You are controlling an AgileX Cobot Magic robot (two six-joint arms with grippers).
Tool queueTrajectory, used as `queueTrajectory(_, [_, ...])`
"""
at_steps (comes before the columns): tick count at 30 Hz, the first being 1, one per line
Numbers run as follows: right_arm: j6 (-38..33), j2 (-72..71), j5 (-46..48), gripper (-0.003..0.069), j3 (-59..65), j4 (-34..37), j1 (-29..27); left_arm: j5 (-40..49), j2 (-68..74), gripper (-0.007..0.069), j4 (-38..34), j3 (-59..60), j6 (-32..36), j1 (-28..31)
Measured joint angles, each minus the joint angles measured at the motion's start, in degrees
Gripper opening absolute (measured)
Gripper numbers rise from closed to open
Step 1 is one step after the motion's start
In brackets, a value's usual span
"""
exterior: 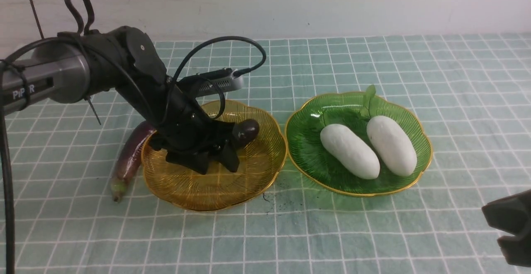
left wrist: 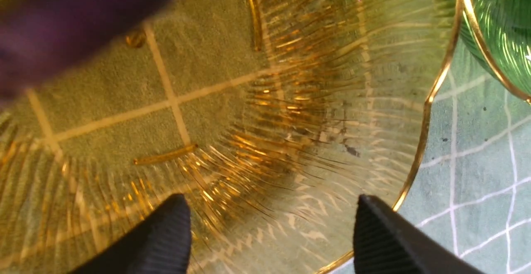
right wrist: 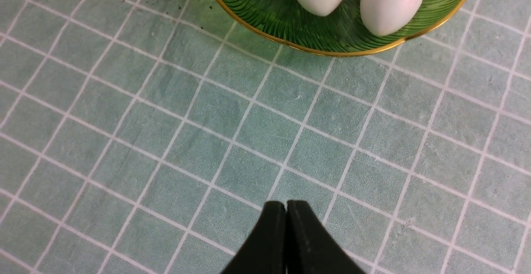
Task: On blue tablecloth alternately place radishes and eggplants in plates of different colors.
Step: 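Pick up the eggplant and place it in the yellow plate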
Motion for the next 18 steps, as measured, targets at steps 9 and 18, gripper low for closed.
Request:
queueTrajectory(9, [0.00,0.00,0.00,-0.0015,0.00,0.12,0.00,10.88,0.00,0.0454,9.30,-12.24,-0.37,3.30])
queueTrajectory(18, [0.00,0.00,0.21,-0.0015,0.00,0.18,0.00,12.96,-3.84,0.0032,20.03,-11.92,-1.35,11.80])
